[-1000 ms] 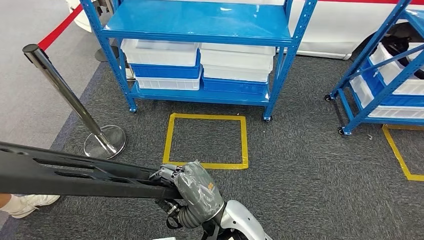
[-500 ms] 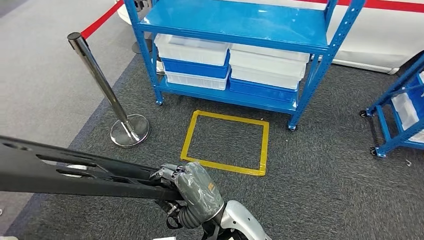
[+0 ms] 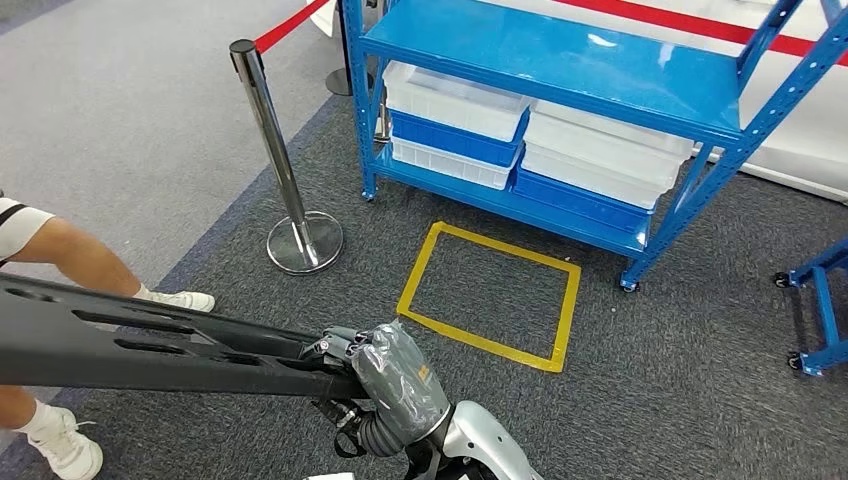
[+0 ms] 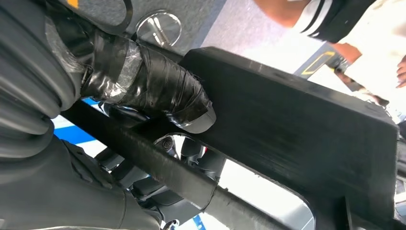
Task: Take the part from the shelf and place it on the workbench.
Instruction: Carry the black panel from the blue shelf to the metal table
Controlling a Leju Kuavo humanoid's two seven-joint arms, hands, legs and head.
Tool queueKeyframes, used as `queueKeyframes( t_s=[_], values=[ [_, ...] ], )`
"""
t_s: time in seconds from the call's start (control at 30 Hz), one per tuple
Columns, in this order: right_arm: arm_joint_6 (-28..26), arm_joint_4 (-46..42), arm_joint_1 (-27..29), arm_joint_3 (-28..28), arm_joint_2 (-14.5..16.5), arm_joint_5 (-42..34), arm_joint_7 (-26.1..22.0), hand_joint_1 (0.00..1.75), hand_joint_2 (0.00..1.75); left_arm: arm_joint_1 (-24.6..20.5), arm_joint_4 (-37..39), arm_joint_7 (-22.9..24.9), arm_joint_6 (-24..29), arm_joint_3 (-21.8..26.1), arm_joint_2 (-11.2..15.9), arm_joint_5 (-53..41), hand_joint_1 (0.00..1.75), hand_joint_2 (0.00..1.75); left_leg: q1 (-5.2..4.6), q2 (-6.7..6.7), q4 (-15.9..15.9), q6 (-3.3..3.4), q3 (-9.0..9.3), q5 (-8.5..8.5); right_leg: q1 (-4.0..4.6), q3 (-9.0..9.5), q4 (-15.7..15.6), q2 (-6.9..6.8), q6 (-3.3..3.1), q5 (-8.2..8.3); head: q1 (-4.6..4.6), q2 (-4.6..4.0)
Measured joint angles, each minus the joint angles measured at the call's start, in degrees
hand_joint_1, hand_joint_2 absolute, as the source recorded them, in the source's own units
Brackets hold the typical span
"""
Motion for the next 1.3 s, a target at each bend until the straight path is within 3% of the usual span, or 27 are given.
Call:
queueKeyframes(
  t_s=[0.03,0.07,0.13,0.17,0.23,0.3,0.37,0.43,0.47,0.53,0.67,0.7,0.8,0.83,0.87,0.9,0.97,1.0,1.07,1.1,1.13,1.17,1.23,1.3],
  values=[
    [0.0,0.0,0.1,0.0,0.0,0.0,0.0,1.75,1.75,0.0,0.0,0.1,0.0,0.0,0.0,0.0,0.0,1.75,-0.11,-0.76,0.1,0.02,0.05,-0.04,0.05,-0.28,0.0,0.13,-0.16,0.99,0.0,0.0],
    [0.0,0.0,0.1,-0.1,0.0,0.0,0.0,1.75,1.75,0.0,0.0,0.2,0.1,0.0,0.0,0.0,0.0,1.75,-0.2,-1.58,0.2,0.01,0.11,-0.09,0.14,0.53,-2.3,0.37,-0.42,3.03,0.01,0.0],
    [0.0,0.0,0.1,-0.1,0.0,0.0,0.0,1.75,1.75,0.0,0.0,0.4,0.2,0.0,-0.1,0.0,0.0,1.75,-0.38,-3.07,0.6,-0.15,0.11,-0.27,0.25,3.65,-10.0,2.41,-1.19,7.43,-0.01,0.0],
    [0.0,0.0,0.1,-0.1,0.0,0.0,0.0,1.75,1.75,-0.1,0.0,0.5,0.2,0.0,-0.2,0.0,0.0,1.75,-0.39,-3.73,0.8,-0.33,-0.05,-0.33,0.28,4.83,-13.0,3.54,-1.48,8.62,0.02,0.0],
    [0.0,0.0,0.1,-0.1,0.1,-0.3,0.0,1.75,1.75,-0.1,0.0,0.7,0.3,0.0,-0.3,0.0,0.0,1.75,-0.22,-4.77,0.9,-0.9,-0.51,-0.32,0.39,5.56,-15.2,4.63,-1.74,8.89,0.07,0.0],
    [-0.3,0.0,0.0,-0.1,0.6,-1.5,0.0,1.75,1.75,0.0,0.0,1.3,0.4,0.0,-0.2,0.2,0.0,1.75,-0.02,-5.26,0.9,-1.56,-0.83,-0.3,0.31,5.91,-15.7,3.44,-1.93,9.09,0.12,0.0],
    [-1.5,0.0,0.2,-0.1,1.5,-3.0,-0.2,1.75,1.75,0.0,0.0,1.9,0.5,0.0,-0.2,0.5,0.0,1.75,-0.19,-3.0,3.1,-2.09,-1.85,-1.68,-0.04,6.56,-16.4,1.97,-2.47,9.25,0.01,0.0],
    [-2.9,-0.2,0.6,-0.1,1.9,-3.2,-0.4,1.75,1.75,-0.1,0.0,2.2,0.8,0.0,-0.2,1.0,0.0,1.75,-0.17,0.12,9.0,-2.59,-4.73,-4.85,-0.09,6.9,-16.7,0.41,-2.89,9.15,-0.11,0.0],
    [-3.2,-0.2,0.7,-0.1,2.0,-3.0,-0.4,1.75,1.75,-0.2,0.0,2.3,0.9,0.0,-0.2,1.1,0.0,1.75,-0.06,0.78,11.7,-2.8,-6.14,-6.19,-0.05,6.94,-16.7,-0.17,-2.98,9.07,-0.09,0.0],
    [-3.2,-0.3,0.9,-0.1,2.1,-2.8,-0.3,1.75,1.75,-0.2,0.0,2.4,1.0,0.0,-0.2,1.3,0.0,1.75,0.04,1.13,14.2,-2.98,-7.4,-7.29,-0.01,6.93,-16.6,-0.65,-3.02,9.01,-0.09,0.0],
    [-1.6,-1.0,1.3,-0.2,2.4,-2.4,0.5,1.75,1.75,-0.3,0.0,2.6,1.3,0.0,-0.2,1.7,0.0,1.75,0.18,1.37,16.4,-3.21,-8.57,-7.77,-0.02,6.93,-16.5,-1.31,-2.99,8.86,-0.1,0.0],
    [1.1,-2.5,1.8,-0.9,3.0,-1.9,1.5,1.75,1.75,-0.4,0.0,3.1,1.8,0.0,-0.3,2.2,0.0,1.75,0.34,1.78,14.7,-3.36,-7.61,-6.27,-0.07,7.1,-16.4,-2.13,-2.82,8.63,-0.11,0.0],
    [8.6,-8.7,4.7,-3.9,5.2,0.1,3.0,1.75,1.75,-0.6,0.0,4.6,3.6,0.0,-1.3,4.0,0.0,1.75,0.18,4.7,2.7,-2.64,-1.4,-0.66,0.3,8.02,-16.2,-5.21,-1.44,7.59,-0.08,0.0],
    [8.4,-9.6,5.4,-4.3,5.5,0.5,2.3,1.75,1.75,-0.6,0.0,4.8,3.8,0.0,-1.5,4.2,0.0,1.75,-0.05,5.06,1.1,-2.16,-0.66,-0.39,0.45,8.28,-16.2,-5.84,-0.98,7.45,-0.08,0.0],
    [7.1,-9.9,5.7,-4.4,5.5,0.6,1.8,1.75,1.75,-0.6,0.0,4.9,3.9,0.0,-1.7,4.3,0.0,1.75,0.02,4.47,0.9,-1.76,-0.64,-0.3,0.42,8.4,-16.3,-6.22,-0.64,7.3,-0.09,0.0],
    [5.2,-10.0,6.0,-4.5,5.4,0.7,1.3,1.75,1.75,-0.6,0.0,4.9,4.0,0.0,-1.8,4.5,0.0,1.75,0.11,3.91,0.7,-1.4,-0.5,-0.19,0.25,8.55,-16.2,-5.64,-0.3,6.94,-0.08,-0.01],
    [0.2,-9.8,6.4,-4.5,5.1,0.8,1.0,1.75,1.75,-0.6,0.0,4.8,4.2,0.0,-2.0,4.8,0.0,1.75,0.35,2.66,0.2,-0.64,-0.14,0.08,-0.02,7.66,-13.4,-2.77,0.1,4.83,-0.07,-0.01],
    [-2.0,-9.6,6.6,-4.4,4.9,0.8,1.2,1.75,1.75,-0.6,0.0,4.7,4.3,0.0,-2.0,5.0,0.0,1.75,0.28,2.04,0.1,-0.42,-0.09,0.11,-0.11,6.36,-10.5,-1.04,0.08,3.27,-0.07,-0.02],
    [-4.6,-9.1,7.3,-4.1,4.2,0.3,2.0,1.75,1.75,-0.6,0.0,4.4,4.4,0.0,-2.1,5.3,0.0,1.75,0.02,0.67,0.1,-0.06,-0.14,0.1,-0.04,2.82,-3.9,0.12,-0.12,0.78,-0.07,-0.02],
    [-5.0,-8.8,7.6,-3.8,3.7,0.0,2.5,1.75,1.75,-0.6,0.0,4.3,4.4,0.0,-2.1,5.6,0.0,1.75,-0.12,-0.09,0.2,0.0,-0.16,0.08,0.01,1.73,-2.3,0.2,-0.25,0.87,-0.07,-0.02],
    [-5.1,-8.6,7.8,-3.6,3.3,-0.4,3.0,1.75,1.75,-0.5,0.0,4.1,4.4,0.0,-2.2,5.7,0.0,1.75,-0.23,-0.87,0.3,0.04,-0.15,0.05,0.06,1.57,-2.7,0.26,-0.44,2.01,-0.07,-0.02],
    [-5.1,-8.6,7.9,-3.5,2.9,-0.7,3.4,1.75,1.75,-0.5,0.0,4.0,4.4,0.0,-2.2,5.9,0.0,1.75,-0.31,-1.68,0.5,0.04,-0.13,0.0,0.12,2.35,-5.0,0.52,-0.69,3.97,-0.05,-0.03],
    [-5.0,-8.5,8.0,-3.3,2.5,-1.0,3.8,1.75,1.75,-0.5,0.0,4.0,4.5,0.0,-2.4,6.1,0.0,1.75,-0.42,-3.1,0.8,-0.13,-0.25,-0.12,0.15,4.88,-11.7,2.74,-1.26,7.49,-0.07,-0.04],
    [-5.0,-8.5,8.1,-3.2,2.2,-1.1,4.0,1.75,1.75,-0.5,0.0,3.9,4.6,0.0,-2.5,6.3,0.0,1.75,-0.33,-4.28,1.0,-0.66,-0.66,-0.08,0.26,6.1,-15.1,4.6,-1.52,8.53,-0.07,-0.04]
  ],
)
